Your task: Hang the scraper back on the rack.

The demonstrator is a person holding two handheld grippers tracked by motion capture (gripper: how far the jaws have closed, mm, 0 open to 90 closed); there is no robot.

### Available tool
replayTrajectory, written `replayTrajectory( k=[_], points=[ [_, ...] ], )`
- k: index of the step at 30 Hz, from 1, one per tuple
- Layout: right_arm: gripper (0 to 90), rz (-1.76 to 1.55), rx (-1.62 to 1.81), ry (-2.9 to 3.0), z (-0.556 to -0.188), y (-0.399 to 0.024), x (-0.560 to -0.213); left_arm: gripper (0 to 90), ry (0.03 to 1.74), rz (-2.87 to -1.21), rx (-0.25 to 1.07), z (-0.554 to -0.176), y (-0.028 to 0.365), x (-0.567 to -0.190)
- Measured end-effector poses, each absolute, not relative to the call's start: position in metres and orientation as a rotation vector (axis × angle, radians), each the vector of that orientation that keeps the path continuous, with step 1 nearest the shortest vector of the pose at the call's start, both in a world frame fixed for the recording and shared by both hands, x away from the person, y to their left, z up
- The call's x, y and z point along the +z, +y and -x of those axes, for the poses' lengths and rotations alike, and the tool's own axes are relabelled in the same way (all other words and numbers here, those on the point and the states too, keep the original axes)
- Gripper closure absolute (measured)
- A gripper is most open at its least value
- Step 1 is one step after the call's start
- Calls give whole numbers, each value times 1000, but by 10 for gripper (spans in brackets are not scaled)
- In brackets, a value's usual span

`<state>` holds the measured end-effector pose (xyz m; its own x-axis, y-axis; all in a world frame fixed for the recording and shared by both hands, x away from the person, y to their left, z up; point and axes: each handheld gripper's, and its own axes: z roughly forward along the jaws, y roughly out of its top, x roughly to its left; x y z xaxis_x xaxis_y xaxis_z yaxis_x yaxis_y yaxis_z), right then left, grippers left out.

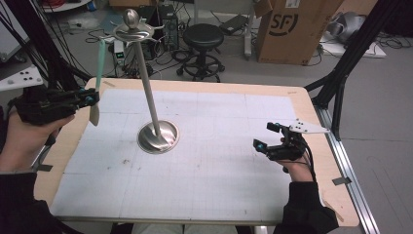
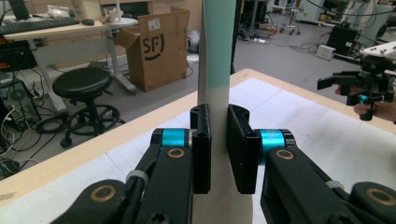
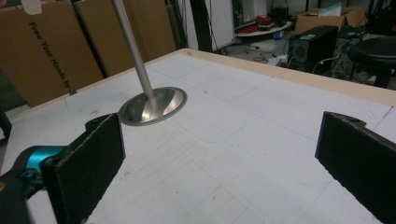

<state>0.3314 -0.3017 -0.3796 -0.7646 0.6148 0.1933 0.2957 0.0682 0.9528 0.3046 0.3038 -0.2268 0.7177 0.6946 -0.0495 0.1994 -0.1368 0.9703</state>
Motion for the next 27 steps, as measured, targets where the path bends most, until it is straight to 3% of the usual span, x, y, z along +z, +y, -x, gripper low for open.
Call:
replayTrajectory(
  k=[27],
  points=[
    [4, -917, 1760, 2083, -332, -303, -380, 803, 741, -1650, 495, -318, 306, -228]
  ],
)
